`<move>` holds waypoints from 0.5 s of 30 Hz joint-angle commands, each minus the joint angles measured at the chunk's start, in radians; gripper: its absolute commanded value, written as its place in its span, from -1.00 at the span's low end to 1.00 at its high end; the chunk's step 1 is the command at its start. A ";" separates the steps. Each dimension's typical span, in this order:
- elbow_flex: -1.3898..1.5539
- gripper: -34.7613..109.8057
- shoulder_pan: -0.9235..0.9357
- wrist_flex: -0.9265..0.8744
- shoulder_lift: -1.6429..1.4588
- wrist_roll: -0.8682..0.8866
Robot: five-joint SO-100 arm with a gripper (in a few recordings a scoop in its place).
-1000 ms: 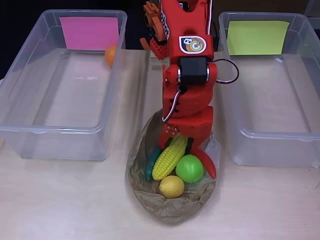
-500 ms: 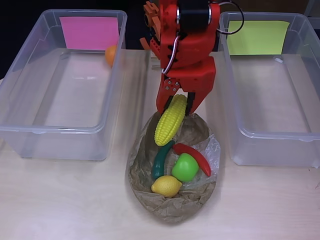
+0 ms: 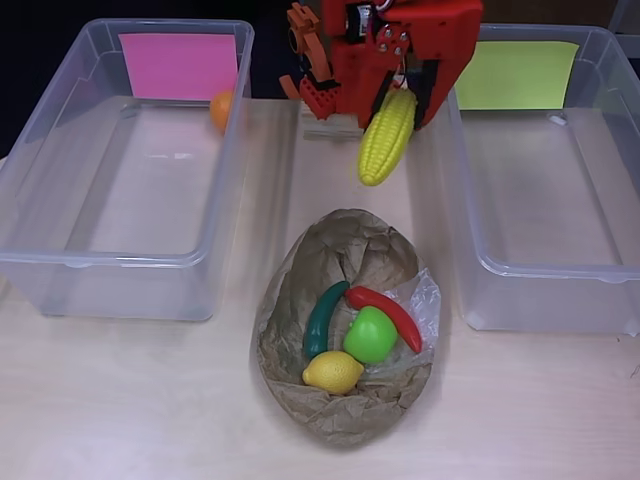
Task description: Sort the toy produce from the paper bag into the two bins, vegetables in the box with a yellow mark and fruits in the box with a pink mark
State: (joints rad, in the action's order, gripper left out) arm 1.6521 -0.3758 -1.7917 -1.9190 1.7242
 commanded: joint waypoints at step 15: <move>0.193 -0.29 -0.738 0.132 -0.110 0.917</move>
State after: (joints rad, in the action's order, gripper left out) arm 1.8270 -1.0293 -1.7165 -2.0402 2.5157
